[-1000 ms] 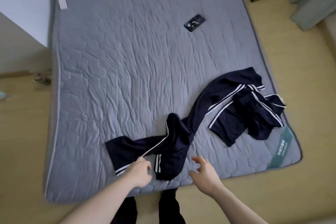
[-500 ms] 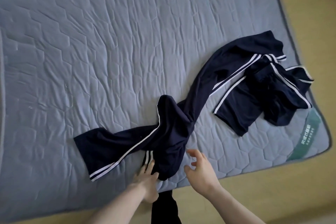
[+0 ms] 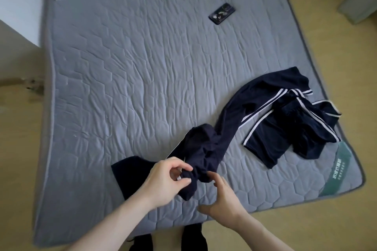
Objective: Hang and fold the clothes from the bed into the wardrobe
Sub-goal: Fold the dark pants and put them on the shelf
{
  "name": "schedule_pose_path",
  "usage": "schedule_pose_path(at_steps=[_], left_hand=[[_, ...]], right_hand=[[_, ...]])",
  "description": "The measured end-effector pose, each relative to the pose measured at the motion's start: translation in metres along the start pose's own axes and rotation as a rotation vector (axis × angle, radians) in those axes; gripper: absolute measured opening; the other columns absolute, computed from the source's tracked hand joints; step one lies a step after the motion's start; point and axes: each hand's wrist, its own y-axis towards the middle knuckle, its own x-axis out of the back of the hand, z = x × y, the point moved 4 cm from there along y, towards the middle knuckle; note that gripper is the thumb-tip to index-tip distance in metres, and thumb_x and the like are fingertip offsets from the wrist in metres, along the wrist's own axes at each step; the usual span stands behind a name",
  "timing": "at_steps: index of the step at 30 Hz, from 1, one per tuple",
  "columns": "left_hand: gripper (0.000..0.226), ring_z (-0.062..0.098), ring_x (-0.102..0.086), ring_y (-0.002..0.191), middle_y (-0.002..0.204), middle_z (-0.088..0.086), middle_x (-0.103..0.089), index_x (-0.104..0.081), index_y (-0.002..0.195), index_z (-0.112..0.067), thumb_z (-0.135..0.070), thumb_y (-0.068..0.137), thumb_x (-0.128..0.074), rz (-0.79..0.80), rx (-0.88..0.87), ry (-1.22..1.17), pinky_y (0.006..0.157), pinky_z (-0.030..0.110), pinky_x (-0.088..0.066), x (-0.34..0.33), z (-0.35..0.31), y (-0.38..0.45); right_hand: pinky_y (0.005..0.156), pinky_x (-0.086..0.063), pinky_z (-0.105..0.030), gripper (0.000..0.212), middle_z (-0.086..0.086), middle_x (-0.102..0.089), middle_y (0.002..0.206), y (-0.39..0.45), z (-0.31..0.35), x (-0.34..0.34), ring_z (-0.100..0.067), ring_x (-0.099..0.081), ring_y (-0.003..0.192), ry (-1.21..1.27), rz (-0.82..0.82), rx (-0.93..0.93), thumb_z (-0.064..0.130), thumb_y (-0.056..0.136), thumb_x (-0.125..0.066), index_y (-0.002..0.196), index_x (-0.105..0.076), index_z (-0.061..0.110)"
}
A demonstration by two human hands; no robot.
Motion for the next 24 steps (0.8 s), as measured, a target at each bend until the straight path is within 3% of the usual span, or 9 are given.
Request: schedule_pose_path(at_steps=[3, 5, 7, 10, 12, 14, 17, 20, 24], left_hand=[[0.022, 0.011, -0.067, 0.070, 0.084, 0.006, -0.075, -0.077, 0.102, -0.040, -0.035, 0.081, -0.084, 0.030, 0.029, -0.164, 0.071, 0.025, -0.056, 0.027, -0.036, -0.002], [0.022, 0.012, -0.069, 0.070, 0.081, 0.008, -0.076, -0.078, 0.103, -0.038, -0.037, 0.082, -0.083, 0.017, 0.034, -0.268, 0.074, 0.027, -0.056, 0.042, -0.053, -0.007], [0.030, 0.011, -0.072, 0.078, 0.087, 0.002, -0.077, -0.077, 0.106, -0.041, -0.048, 0.077, -0.083, -0.038, 0.044, -0.312, 0.082, 0.026, -0.055, 0.058, -0.061, -0.016], [0.076, -0.001, -0.065, 0.107, 0.116, -0.016, -0.066, -0.068, 0.121, -0.042, -0.076, 0.055, -0.086, -0.057, 0.012, -0.118, 0.094, 0.017, -0.048, 0.074, -0.062, -0.037], [0.086, -0.010, -0.057, 0.115, 0.120, -0.026, -0.057, -0.060, 0.125, -0.043, -0.082, 0.052, -0.083, -0.047, -0.049, 0.070, 0.096, 0.011, -0.043, 0.076, -0.060, -0.051], [0.057, -0.013, -0.058, 0.110, 0.114, -0.030, -0.060, -0.066, 0.114, -0.044, -0.074, 0.067, -0.078, -0.108, -0.116, 0.157, 0.092, 0.011, -0.046, 0.078, -0.060, -0.061], [0.016, -0.004, -0.066, 0.091, 0.098, -0.026, -0.067, -0.064, 0.099, -0.047, -0.052, 0.085, -0.059, -0.229, -0.155, 0.190, 0.078, 0.027, -0.055, 0.088, -0.064, -0.071], [0.009, 0.010, -0.064, 0.070, 0.078, -0.013, -0.066, -0.050, 0.091, -0.047, -0.045, 0.090, -0.042, -0.281, -0.167, 0.186, 0.063, 0.039, -0.052, 0.111, -0.062, -0.076], [0.011, 0.012, -0.053, 0.062, 0.067, -0.011, -0.055, -0.038, 0.084, -0.039, -0.033, 0.092, -0.033, -0.327, -0.264, 0.251, 0.059, 0.037, -0.043, 0.150, -0.082, -0.081]], right_hand=[[0.092, -0.041, -0.008, 0.077, 0.033, -0.051, 0.123, -0.007, 0.046, 0.009, 0.011, -0.049, 0.118, 0.097, -0.202, 0.116, 0.048, 0.068, -0.090, 0.129, -0.043, 0.048], [0.080, -0.047, -0.013, 0.042, 0.023, -0.064, 0.107, -0.011, 0.075, 0.020, 0.004, -0.060, 0.101, 0.166, -0.309, 0.159, 0.040, 0.077, -0.086, 0.108, -0.057, 0.044], [0.066, -0.049, -0.021, 0.016, 0.010, -0.069, 0.085, -0.014, 0.099, 0.032, -0.007, -0.063, 0.077, 0.195, -0.351, 0.168, 0.026, 0.088, -0.073, 0.089, -0.059, 0.033], [0.066, -0.054, -0.041, 0.010, -0.001, -0.069, 0.074, -0.022, 0.129, 0.047, -0.021, -0.063, 0.066, 0.181, -0.377, 0.156, 0.014, 0.090, -0.056, 0.086, -0.056, 0.023], [0.060, -0.053, -0.037, 0.010, 0.002, -0.070, 0.072, -0.027, 0.147, 0.054, -0.017, -0.063, 0.060, 0.107, -0.365, 0.166, 0.018, 0.089, -0.053, 0.090, -0.057, 0.027], [0.055, -0.052, -0.032, 0.011, 0.006, -0.072, 0.073, -0.032, 0.162, 0.059, -0.014, -0.064, 0.057, 0.043, -0.330, 0.176, 0.022, 0.086, -0.054, 0.090, -0.059, 0.031], [0.059, -0.055, -0.026, 0.007, 0.013, -0.073, 0.076, -0.037, 0.180, 0.069, -0.006, -0.068, 0.065, -0.053, -0.290, 0.202, 0.027, 0.081, -0.065, 0.085, -0.061, 0.031], [0.066, -0.052, -0.019, 0.017, 0.019, -0.072, 0.080, -0.045, 0.196, 0.074, -0.001, -0.067, 0.075, -0.182, -0.173, 0.242, 0.033, 0.074, -0.074, 0.087, -0.063, 0.032], [0.070, -0.050, -0.033, 0.013, 0.007, -0.066, 0.086, -0.055, 0.209, 0.073, -0.017, -0.062, 0.082, -0.527, -0.085, 0.234, 0.018, 0.073, -0.057, 0.086, -0.058, 0.021]])
